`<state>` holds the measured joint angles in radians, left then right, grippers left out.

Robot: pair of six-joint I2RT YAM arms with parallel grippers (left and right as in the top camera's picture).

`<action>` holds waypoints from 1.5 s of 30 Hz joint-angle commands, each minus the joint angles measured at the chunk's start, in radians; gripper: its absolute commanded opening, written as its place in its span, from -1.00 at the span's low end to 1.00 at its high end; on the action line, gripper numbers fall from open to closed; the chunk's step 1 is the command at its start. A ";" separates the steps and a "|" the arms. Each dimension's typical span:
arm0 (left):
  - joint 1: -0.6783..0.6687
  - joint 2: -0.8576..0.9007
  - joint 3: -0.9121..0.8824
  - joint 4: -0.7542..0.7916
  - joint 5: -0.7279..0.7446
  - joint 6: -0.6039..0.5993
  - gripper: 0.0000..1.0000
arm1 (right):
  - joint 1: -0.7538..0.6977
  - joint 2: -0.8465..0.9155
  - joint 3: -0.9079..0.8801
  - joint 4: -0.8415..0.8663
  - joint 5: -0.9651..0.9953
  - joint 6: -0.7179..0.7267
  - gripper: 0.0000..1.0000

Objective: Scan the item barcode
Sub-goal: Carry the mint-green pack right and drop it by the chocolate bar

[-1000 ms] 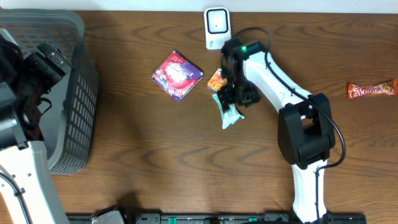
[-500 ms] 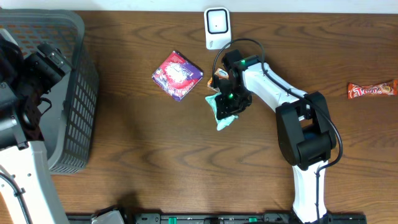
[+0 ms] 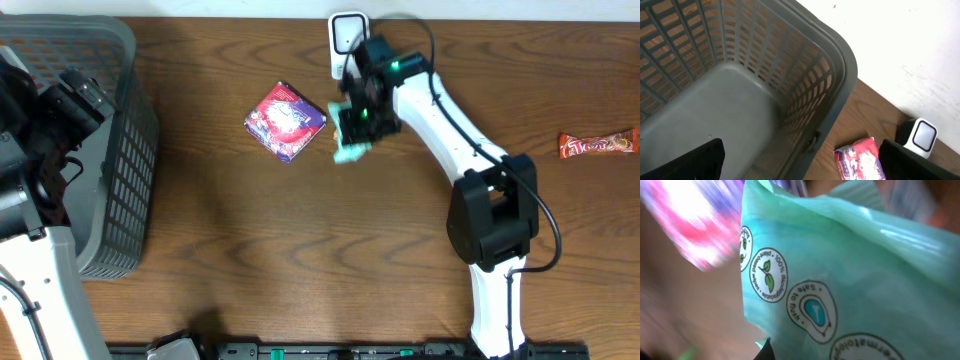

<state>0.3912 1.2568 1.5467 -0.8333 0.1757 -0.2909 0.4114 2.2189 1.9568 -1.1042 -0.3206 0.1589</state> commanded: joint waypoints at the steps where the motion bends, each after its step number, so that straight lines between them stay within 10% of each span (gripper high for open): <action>1: 0.003 0.004 0.006 0.000 -0.012 -0.002 0.96 | -0.014 -0.001 0.109 0.091 0.001 0.067 -0.98; 22: 0.003 0.004 0.006 0.000 -0.012 -0.002 0.96 | -0.056 0.220 0.116 0.980 0.023 0.463 -0.98; 33: 0.003 0.004 0.006 0.000 -0.012 -0.002 0.96 | -0.208 0.116 0.117 0.899 -0.025 0.454 -0.98; 45: 0.003 0.004 0.006 0.000 -0.012 -0.002 0.95 | -0.597 0.045 0.117 0.278 0.314 0.266 -0.98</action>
<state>0.3912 1.2568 1.5467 -0.8337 0.1761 -0.2909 -0.1215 2.2589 2.0712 -0.7650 -0.1658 0.5243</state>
